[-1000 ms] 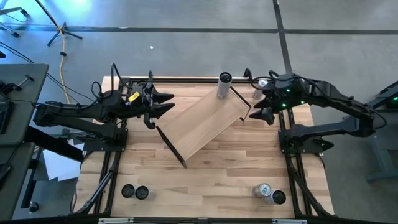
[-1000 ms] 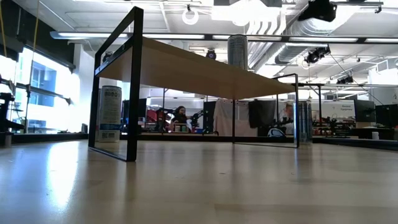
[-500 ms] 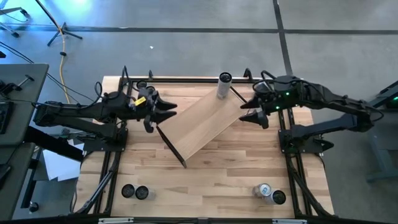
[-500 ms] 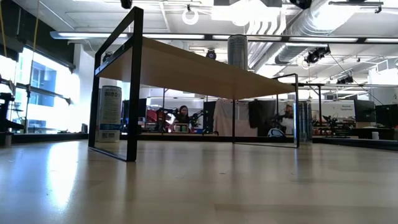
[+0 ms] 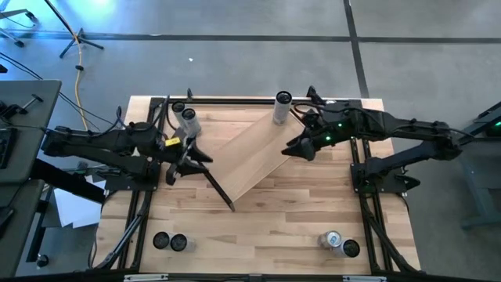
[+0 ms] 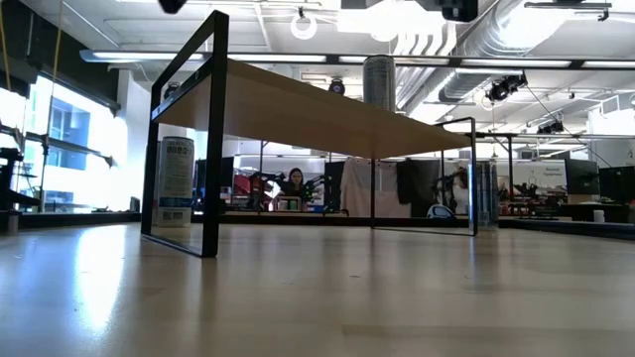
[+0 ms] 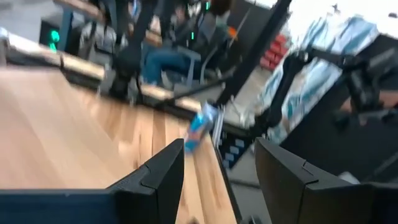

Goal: Place canned beverage on shelf
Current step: Put the white-yellow soda can on the shelf and align it with the other white-yellow soda can

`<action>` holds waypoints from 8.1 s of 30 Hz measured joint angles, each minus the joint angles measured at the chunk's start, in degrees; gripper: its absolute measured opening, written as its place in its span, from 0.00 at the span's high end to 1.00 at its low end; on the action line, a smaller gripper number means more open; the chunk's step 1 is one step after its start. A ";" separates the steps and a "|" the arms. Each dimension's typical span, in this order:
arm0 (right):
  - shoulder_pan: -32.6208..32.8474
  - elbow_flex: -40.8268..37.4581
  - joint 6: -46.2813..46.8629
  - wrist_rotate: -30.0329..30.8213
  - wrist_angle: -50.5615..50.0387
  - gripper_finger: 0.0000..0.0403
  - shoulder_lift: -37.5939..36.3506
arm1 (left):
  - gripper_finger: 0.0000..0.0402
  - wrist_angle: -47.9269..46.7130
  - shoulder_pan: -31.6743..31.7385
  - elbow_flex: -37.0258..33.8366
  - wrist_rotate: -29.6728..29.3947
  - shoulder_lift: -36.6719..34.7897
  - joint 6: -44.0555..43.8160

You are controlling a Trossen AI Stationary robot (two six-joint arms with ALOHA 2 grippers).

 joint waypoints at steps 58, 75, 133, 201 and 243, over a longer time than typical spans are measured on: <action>-0.04 0.00 -6.42 3.38 0.97 0.22 1.28 | 0.58 -27.75 -25.12 25.55 -16.62 16.05 -18.64; -0.02 0.00 -17.58 -0.70 -2.76 0.22 0.11 | 0.58 -52.49 -42.45 46.10 -16.81 35.56 -43.73; -0.03 0.00 -24.90 0.98 -2.81 0.23 -0.38 | 0.12 -58.87 -38.69 46.13 -3.67 40.10 -60.98; -0.04 0.02 -24.20 5.02 -1.04 0.22 4.02 | 0.12 -75.07 -42.98 51.25 -6.03 61.14 -42.00; -0.02 0.02 -22.69 4.40 -0.13 0.22 -4.15 | 0.52 -74.00 -27.50 62.50 -2.48 42.78 -39.26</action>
